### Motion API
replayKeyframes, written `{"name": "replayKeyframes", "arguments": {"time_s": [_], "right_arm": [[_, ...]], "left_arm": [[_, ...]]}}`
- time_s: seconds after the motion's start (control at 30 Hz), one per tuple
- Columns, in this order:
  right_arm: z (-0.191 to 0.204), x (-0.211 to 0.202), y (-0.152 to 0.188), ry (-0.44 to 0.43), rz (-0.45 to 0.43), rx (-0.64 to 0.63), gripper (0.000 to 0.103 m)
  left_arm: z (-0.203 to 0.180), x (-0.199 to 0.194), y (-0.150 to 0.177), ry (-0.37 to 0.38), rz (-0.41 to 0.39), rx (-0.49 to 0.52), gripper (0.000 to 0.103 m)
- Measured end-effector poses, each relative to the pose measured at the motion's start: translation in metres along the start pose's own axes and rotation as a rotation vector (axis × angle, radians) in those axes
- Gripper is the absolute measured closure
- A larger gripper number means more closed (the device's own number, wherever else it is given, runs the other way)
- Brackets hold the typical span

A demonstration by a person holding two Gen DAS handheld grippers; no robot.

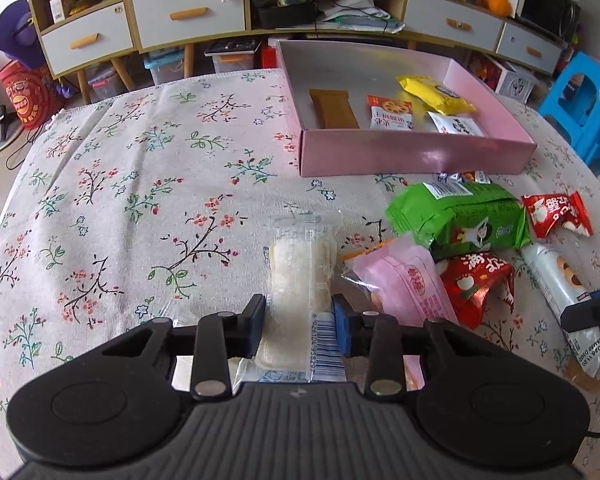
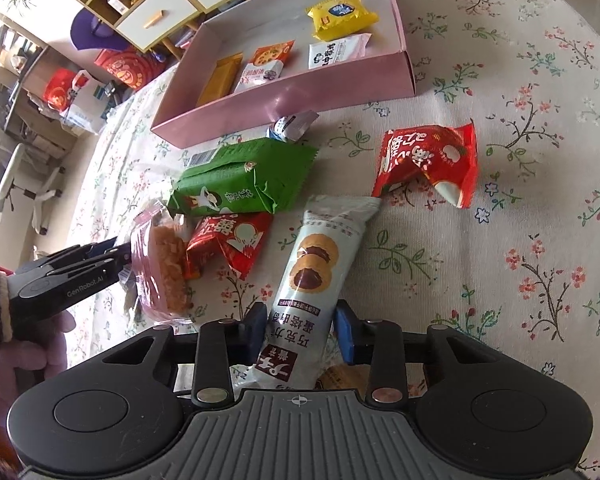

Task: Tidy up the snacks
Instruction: 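Carry both held packs over into the pink box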

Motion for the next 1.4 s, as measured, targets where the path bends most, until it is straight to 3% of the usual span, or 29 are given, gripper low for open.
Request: {"name": "replayKeyframes", "arguments": {"time_s": [0.4, 1.4], "right_arm": [[0.003, -0.009, -0.004, -0.021, -0.031, 0.004, 0.072], [0.006, -0.064, -0.019, -0.112, -0.194, 0.062, 0.073]], "left_arm": [[0.004, -0.005, -0.005, 0.013, -0.014, -0.032, 0.079], [0.0, -0.026, -0.03, 0.052, -0.087, -0.134, 0.082]]}}
Point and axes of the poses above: each gripper's, at about its wrist camera, not at the fingertips, and x roughly the way its jaws point, z to its left, y to its underside, the point moved 2 cm from there along x, roughly the way its jaws point, and after that the axes turned 12 degrees about -y, right-handed, at the moved point
